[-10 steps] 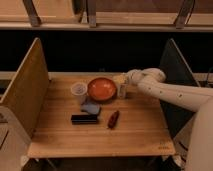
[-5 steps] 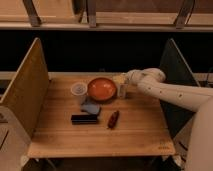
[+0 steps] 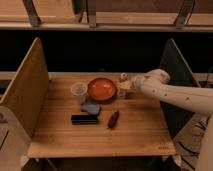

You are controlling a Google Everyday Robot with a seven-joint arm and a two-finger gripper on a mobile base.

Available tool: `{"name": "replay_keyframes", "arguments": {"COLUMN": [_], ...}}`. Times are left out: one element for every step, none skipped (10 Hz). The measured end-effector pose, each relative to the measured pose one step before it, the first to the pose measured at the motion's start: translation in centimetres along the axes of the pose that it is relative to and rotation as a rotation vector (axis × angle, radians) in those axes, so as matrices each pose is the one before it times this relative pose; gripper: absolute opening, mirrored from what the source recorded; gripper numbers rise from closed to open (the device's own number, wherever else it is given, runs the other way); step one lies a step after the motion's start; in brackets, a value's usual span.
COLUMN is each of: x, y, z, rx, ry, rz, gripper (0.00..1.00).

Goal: Knock the bottle over

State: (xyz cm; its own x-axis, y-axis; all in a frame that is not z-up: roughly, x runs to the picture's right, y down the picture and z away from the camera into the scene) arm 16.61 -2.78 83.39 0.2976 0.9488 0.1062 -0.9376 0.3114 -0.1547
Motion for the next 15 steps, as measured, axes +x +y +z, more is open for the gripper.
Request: {"name": "replay_keyframes", "arguments": {"x": [0.848, 0.326, -0.364, -1.476, -1.818, -1.584, -2.028, -1.294, -1.166, -1.280, -0.760, -0.202, -0.114, 0.002, 0.042], "y": [0.635, 1.032, 1.368, 0.930, -0.194, -0.868, -1.808, -1.992, -1.686, -2.252, -1.175, -0.639, -0.280, 0.001, -0.053], "z": [-1.716, -1.482, -1.469, -1.616, -1.045, -0.428, -0.122, 0.414, 0.507, 1.018, 0.712, 0.325, 0.128, 0.021, 0.135], "rx": [0.01539, 0.00628, 0.00159, 0.01287, 0.02042, 0.02177, 0.03380, 0.03214, 0.02525, 0.02968, 0.01368, 0.00781, 0.00345, 0.00013, 0.00057], "ry": [0.03545, 0.02279, 0.00977, -0.01003, -0.02653, -0.03169, -0.05092, -0.04200, -0.03898, -0.04991, -0.03135, -0.01219, -0.00569, 0.00018, 0.00033], "rz": [-0.03192, -0.03792, -0.04083, -0.04637, -0.03021, -0.01633, -0.01817, -0.00660, -0.00183, 0.00139, 0.00128, 0.00019, -0.00029, 0.00000, 0.00116], "gripper": [0.62, 0.53, 0.44, 0.32, 0.21, 0.12, 0.03, 0.00, 0.00, 0.00, 0.00, 0.00, 0.00, 0.00, 0.00]}}
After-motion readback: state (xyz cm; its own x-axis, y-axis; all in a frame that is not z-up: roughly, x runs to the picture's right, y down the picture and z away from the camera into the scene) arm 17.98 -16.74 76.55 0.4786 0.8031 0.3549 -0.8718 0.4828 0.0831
